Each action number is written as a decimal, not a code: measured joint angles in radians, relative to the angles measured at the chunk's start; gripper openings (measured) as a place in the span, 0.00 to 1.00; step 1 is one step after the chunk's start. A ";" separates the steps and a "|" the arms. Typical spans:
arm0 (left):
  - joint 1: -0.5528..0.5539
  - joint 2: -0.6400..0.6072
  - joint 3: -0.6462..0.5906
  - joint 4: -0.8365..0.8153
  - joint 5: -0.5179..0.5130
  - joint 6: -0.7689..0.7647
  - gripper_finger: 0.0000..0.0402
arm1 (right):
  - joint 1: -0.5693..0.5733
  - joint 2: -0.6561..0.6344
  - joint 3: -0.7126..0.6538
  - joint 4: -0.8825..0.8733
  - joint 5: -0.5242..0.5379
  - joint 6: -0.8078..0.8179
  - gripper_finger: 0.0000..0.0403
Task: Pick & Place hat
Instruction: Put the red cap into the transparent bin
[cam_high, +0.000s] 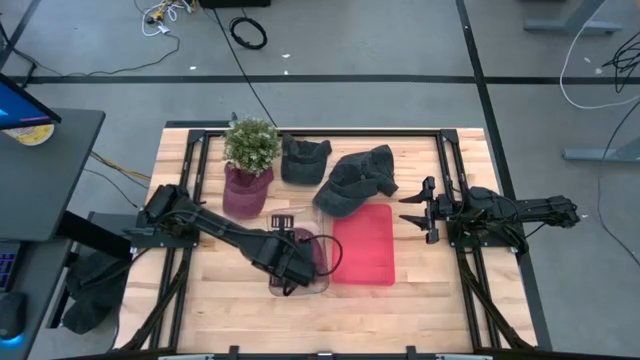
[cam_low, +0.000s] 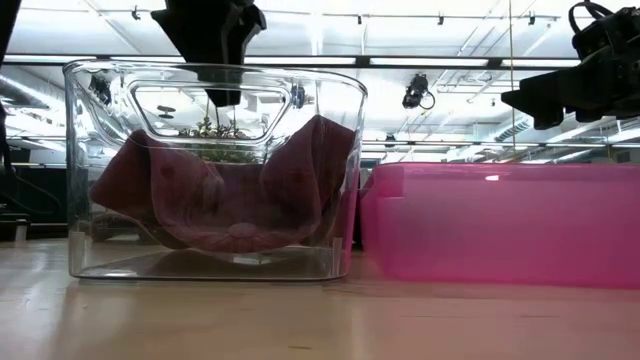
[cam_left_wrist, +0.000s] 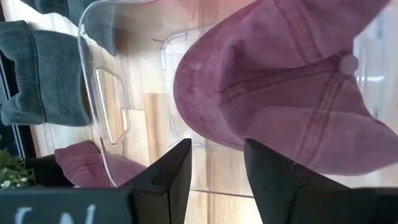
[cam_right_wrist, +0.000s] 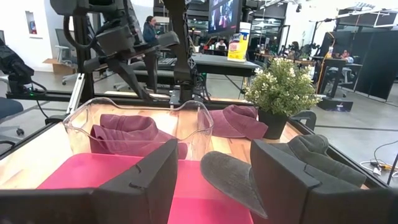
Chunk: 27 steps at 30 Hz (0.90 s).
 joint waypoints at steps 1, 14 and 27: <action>-0.003 0.000 0.000 -0.009 -0.006 -0.005 0.38 | 0.000 0.000 0.000 0.000 0.001 0.000 0.51; -0.014 0.000 0.000 -0.236 -0.205 -0.212 0.38 | 0.000 0.000 0.000 0.000 0.000 0.000 0.51; -0.019 0.000 0.000 -0.243 -0.377 -0.158 0.38 | 0.000 0.000 0.000 0.000 0.000 0.000 0.51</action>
